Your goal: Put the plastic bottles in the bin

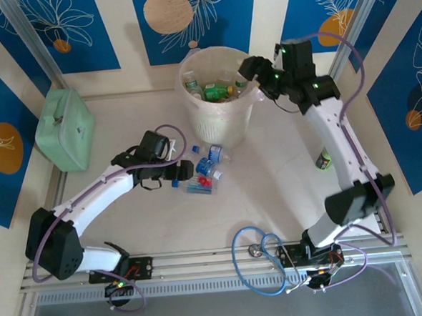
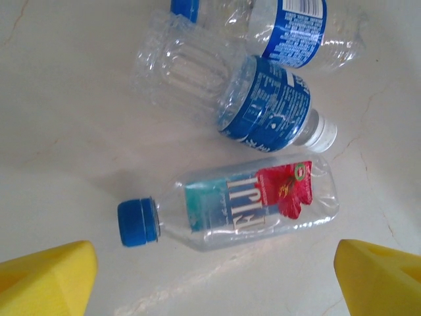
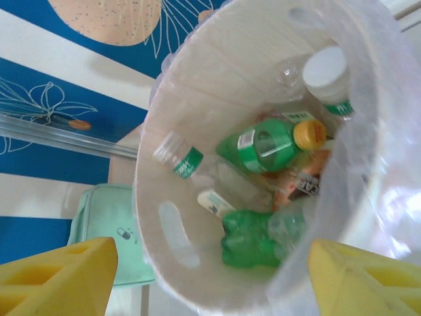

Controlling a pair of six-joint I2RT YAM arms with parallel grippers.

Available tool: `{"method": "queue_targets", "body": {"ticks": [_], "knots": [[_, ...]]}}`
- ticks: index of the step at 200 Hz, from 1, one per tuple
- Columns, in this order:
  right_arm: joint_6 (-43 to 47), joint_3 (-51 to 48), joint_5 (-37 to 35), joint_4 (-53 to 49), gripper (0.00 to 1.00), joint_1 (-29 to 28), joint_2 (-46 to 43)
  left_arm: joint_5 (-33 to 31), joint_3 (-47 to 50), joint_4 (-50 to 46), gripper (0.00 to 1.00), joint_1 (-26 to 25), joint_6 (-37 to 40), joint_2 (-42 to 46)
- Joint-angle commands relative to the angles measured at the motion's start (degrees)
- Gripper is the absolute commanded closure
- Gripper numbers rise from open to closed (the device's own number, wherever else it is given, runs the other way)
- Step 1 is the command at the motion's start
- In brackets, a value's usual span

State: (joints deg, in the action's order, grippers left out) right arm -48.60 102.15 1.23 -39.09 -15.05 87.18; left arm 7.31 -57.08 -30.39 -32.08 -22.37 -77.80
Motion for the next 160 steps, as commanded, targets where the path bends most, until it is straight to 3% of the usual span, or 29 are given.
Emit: {"method": "queue_targets", "body": {"ticks": [1, 36, 70, 160], "knots": [[1.31, -7.54, -2.26, 0.70, 0.23, -0.77, -9.33, 1.22, -1.78, 3.31, 0.07, -1.07, 2.42, -3.32], [-0.14, -22.98, -4.64, -1.78, 0.23, -1.12, -23.81, 1.87, -2.24, 5.75, 0.08, -1.82, 3.95, -8.66], [-1.22, -31.94, -5.39, -6.08, 0.23, -1.10, -33.02, 2.74, -3.42, 6.84, 0.09, -1.98, 5.52, -12.79], [-1.61, -35.45, -4.32, -7.17, 0.23, 0.98, -36.43, 10.03, -0.80, -0.02, 0.11, -7.97, 7.11, -11.23]]}}
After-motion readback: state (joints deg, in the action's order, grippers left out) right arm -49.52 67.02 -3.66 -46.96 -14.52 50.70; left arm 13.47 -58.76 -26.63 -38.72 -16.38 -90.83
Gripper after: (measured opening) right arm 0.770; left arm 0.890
